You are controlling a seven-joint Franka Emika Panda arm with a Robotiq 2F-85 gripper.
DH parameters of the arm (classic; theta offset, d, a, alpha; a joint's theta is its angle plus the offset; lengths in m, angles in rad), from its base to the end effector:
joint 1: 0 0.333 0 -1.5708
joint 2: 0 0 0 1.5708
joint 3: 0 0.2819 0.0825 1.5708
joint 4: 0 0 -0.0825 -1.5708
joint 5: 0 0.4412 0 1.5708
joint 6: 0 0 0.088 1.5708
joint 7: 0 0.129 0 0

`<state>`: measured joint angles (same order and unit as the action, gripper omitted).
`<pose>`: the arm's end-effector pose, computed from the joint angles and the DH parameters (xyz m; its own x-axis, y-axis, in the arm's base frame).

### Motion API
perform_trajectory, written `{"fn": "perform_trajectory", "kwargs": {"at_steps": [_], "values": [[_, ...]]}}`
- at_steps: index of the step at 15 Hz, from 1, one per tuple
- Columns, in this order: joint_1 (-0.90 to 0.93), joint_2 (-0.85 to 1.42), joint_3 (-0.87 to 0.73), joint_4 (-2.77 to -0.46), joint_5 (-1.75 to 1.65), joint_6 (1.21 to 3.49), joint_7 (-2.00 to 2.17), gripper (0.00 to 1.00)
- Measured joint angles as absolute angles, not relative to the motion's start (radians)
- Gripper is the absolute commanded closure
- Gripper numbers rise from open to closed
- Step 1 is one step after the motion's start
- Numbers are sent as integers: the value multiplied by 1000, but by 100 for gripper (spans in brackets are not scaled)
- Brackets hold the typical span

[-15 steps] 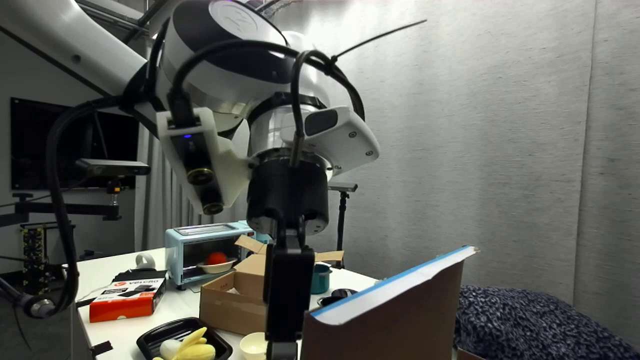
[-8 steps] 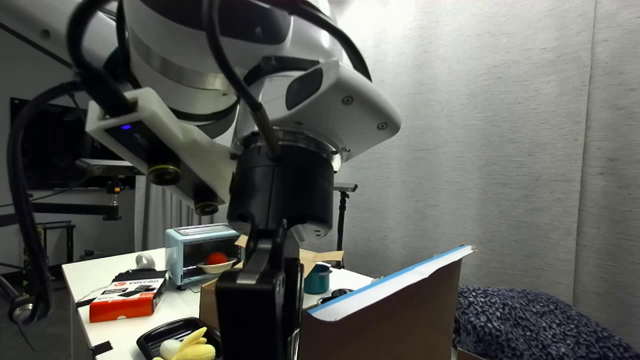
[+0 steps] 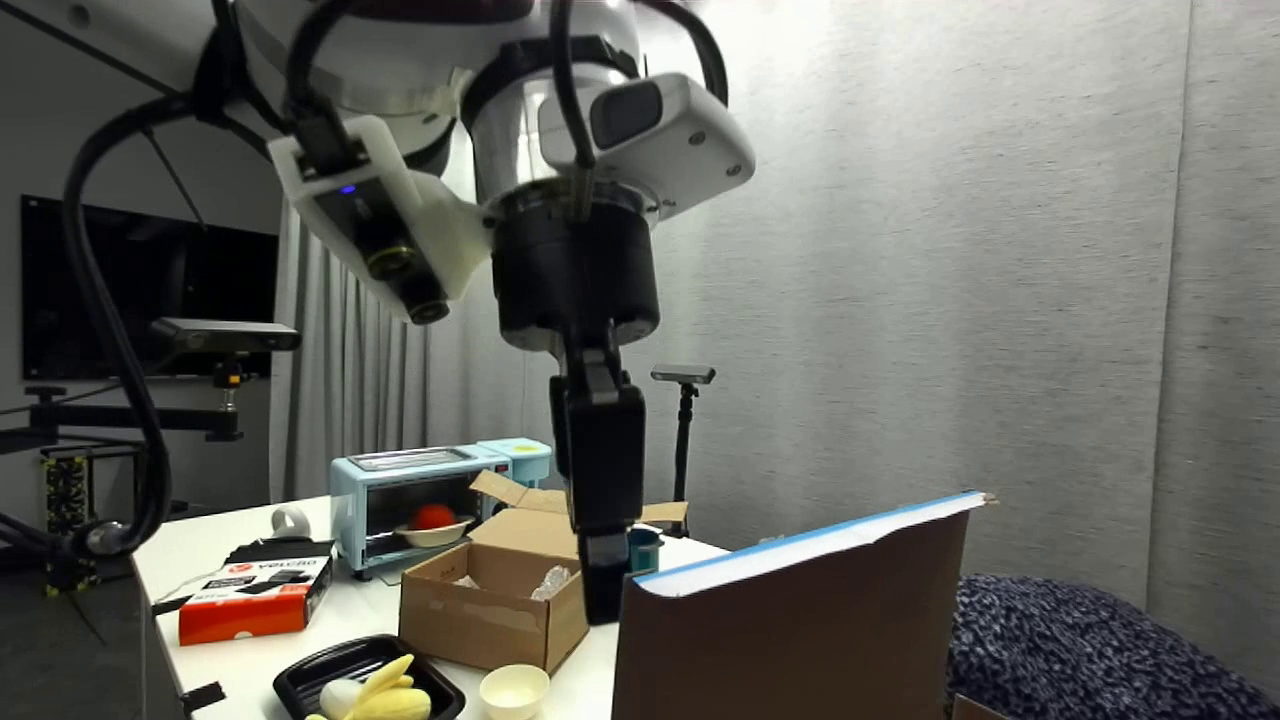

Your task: Close the box

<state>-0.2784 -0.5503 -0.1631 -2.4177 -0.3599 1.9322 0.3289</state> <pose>0.4106 -0.2272 0.4430 0.8091 -0.5736 0.1276 -0.5868 -0.7774 0.2264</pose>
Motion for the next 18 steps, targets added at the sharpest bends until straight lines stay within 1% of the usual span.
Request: {"fn": "perform_trajectory", "kwargs": {"at_steps": [5, 10, 18], "values": [[-280, -585, -209, -2371, -281, 1942, 150, 100], [-321, -572, -249, -2348, -291, 1873, 144, 100], [-351, -528, -251, -2346, -341, 1775, 164, 100]]}}
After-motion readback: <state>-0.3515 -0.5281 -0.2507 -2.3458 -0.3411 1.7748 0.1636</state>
